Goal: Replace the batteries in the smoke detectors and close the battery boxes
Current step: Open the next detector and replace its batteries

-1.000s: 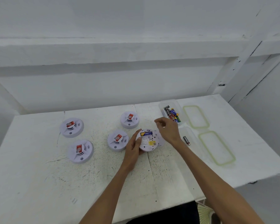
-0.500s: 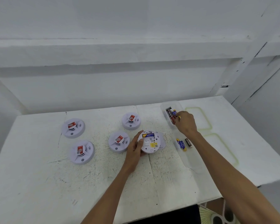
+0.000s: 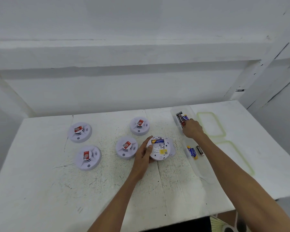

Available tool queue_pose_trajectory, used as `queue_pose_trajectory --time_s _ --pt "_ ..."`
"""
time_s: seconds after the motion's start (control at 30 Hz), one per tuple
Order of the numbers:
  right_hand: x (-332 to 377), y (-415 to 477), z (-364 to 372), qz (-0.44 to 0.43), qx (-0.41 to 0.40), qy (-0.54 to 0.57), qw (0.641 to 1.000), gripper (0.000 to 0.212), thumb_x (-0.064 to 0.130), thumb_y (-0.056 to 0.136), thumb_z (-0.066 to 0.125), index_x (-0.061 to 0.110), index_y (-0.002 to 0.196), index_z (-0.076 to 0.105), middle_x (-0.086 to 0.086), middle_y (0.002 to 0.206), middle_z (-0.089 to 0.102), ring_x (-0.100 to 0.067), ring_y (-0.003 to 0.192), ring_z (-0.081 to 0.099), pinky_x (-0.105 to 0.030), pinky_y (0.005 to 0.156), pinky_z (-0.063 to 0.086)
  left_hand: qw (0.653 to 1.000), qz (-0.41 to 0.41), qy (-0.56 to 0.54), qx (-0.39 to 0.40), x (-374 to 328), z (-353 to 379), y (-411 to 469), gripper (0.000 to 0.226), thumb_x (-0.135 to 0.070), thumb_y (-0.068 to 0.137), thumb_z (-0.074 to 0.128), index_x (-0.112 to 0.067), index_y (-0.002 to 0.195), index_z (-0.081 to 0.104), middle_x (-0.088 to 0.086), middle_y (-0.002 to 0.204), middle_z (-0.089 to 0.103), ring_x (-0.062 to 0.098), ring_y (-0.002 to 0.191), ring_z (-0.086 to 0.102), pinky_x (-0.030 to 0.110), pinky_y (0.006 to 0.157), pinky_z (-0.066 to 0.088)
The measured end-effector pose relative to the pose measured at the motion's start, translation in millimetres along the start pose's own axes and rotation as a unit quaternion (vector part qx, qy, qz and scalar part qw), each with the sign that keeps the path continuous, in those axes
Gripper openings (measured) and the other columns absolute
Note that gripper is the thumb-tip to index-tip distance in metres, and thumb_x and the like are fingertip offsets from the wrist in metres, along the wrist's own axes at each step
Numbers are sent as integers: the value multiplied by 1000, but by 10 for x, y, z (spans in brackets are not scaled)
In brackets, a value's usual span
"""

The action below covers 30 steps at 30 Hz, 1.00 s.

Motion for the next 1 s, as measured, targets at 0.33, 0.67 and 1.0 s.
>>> queue_pose_trajectory --time_s 0.33,0.67,1.0 --pt "-112 146 -22 2 -38 54 998 24 20 95 49 2 86 62 -21 101 63 -28 82 50 -29 66 36 1000 2 -4 -5 28 -3 36 36 -24 110 47 -39 142 54 -8 142 64 15 128 64 42 97 60" --pt "-93 -133 -227 -27 -179 141 973 19 21 100 51 2 102 49 -16 84 63 -34 78 57 -39 60 43 1000 7 7 -4 24 -7 48 36 -25 110 47 -39 143 54 -6 144 63 17 129 63 49 99 59" --pt "-212 -261 -327 -24 -213 241 947 22 20 100 55 3 109 66 -18 107 55 -28 89 52 -30 76 36 1000 -2 3 1 38 -9 51 38 -24 110 47 -33 147 52 -10 140 65 12 124 66 46 99 59"
Point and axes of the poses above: each hand's wrist, its own y-axis towards the middle knuckle, its own z-axis out of the palm, x = y × z, the point moved 8 cm from there along y, towards the middle knuckle
